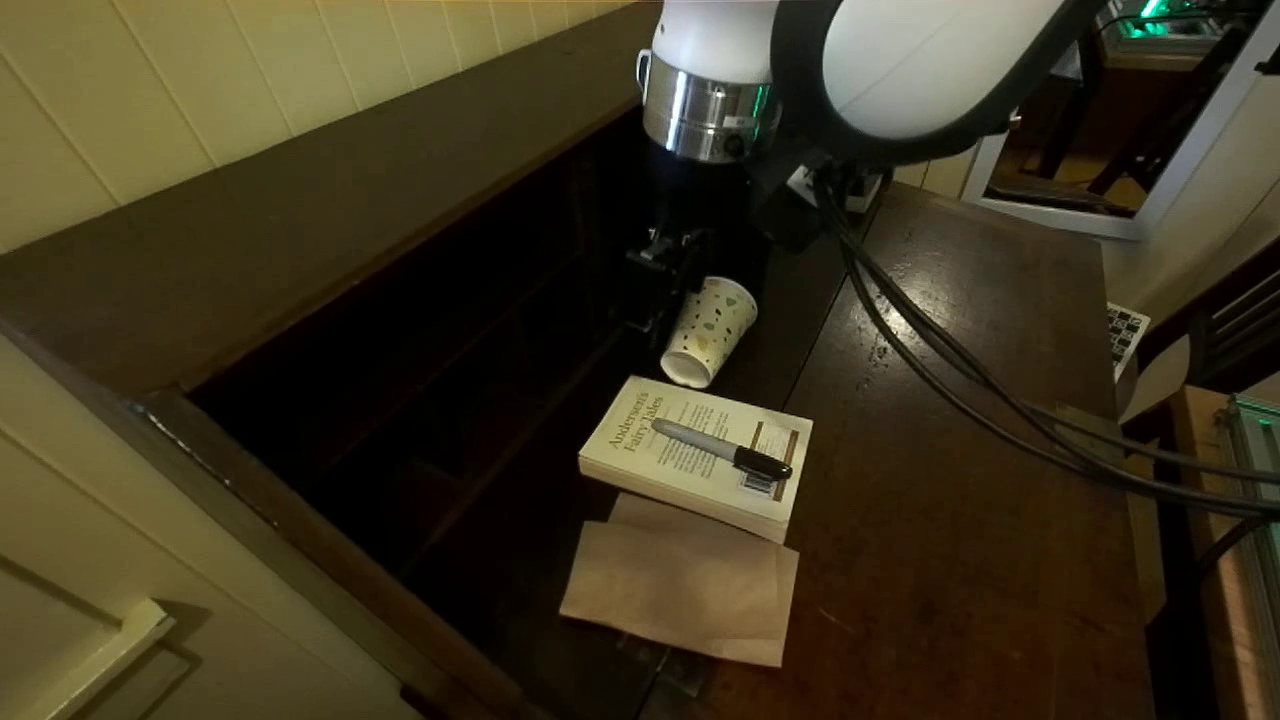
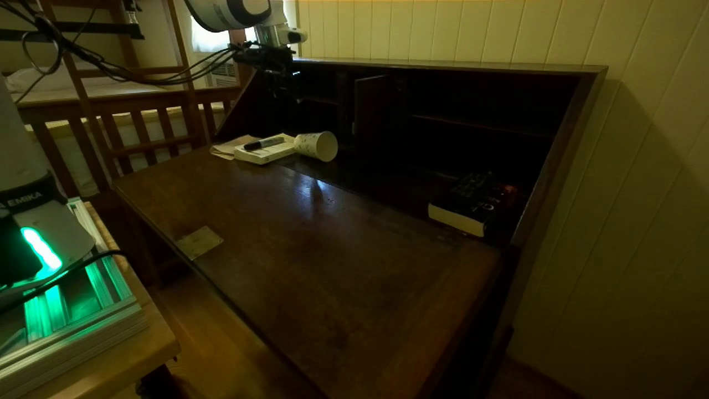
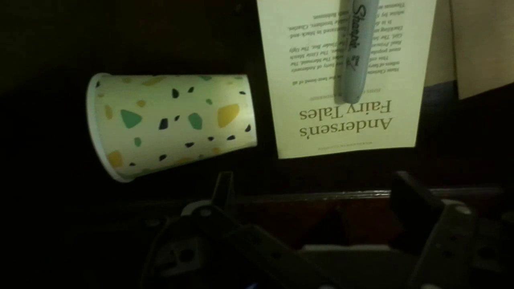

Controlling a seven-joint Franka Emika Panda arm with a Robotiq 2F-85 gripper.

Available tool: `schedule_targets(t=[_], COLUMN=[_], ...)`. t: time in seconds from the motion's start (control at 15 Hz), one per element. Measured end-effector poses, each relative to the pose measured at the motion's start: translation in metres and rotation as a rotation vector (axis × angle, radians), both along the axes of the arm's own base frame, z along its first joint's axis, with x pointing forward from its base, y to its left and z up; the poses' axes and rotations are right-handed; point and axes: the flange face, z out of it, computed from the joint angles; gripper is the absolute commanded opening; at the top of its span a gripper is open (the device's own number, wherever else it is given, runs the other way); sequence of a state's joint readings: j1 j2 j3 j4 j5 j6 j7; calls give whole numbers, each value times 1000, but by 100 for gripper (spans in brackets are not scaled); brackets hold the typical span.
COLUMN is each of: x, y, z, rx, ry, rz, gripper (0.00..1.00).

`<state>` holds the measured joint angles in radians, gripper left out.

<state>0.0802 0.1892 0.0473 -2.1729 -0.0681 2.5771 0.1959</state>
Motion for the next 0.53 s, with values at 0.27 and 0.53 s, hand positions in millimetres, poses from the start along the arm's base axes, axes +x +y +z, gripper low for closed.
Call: schedule_targets(t=[0.27, 0.53], x=[-2, -9], y=[-43, -80], z=[4, -12], rx=[34, 101], ry=[-21, -20], rz=[-102, -214], gripper=[100, 100])
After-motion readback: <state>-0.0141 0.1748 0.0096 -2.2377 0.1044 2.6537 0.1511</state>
